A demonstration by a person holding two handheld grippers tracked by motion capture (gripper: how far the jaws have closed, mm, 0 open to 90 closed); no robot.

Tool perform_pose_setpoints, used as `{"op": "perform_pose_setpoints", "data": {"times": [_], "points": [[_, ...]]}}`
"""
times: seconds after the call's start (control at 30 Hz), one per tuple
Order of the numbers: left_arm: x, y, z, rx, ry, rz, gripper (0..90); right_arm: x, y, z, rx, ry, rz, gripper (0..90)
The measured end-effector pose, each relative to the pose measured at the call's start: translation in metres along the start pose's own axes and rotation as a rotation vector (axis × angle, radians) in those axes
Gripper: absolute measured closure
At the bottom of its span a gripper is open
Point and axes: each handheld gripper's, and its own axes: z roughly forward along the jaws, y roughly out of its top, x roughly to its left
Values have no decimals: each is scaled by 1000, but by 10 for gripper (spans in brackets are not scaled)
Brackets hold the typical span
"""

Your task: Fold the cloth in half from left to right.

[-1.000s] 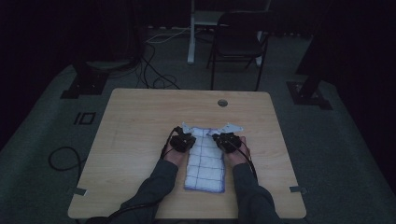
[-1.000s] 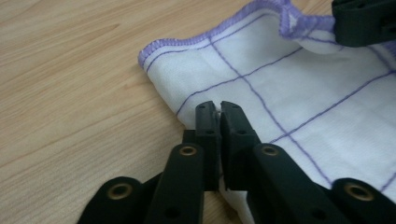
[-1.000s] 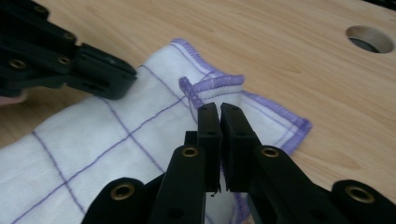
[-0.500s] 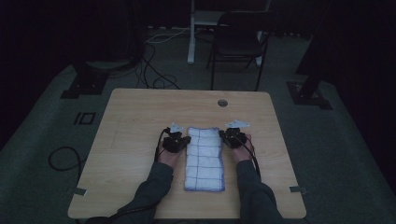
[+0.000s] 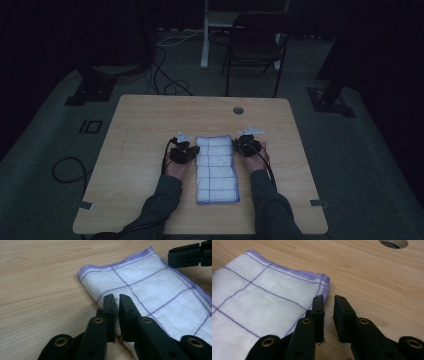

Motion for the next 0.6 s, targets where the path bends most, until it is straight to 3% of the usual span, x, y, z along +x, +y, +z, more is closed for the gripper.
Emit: {"op": "perform_pose_setpoints", "data": {"times": [0.27, 0.5, 0.6], "points": [[4, 11, 5, 1, 20, 3, 717, 2, 5, 5, 5, 7, -6, 793], [9, 23, 21, 18, 98, 10, 666, 6, 12, 7, 1, 15, -19, 790], [11, 25, 24, 22, 111, 7, 646, 7, 13, 7, 1, 16, -23, 789]]}}
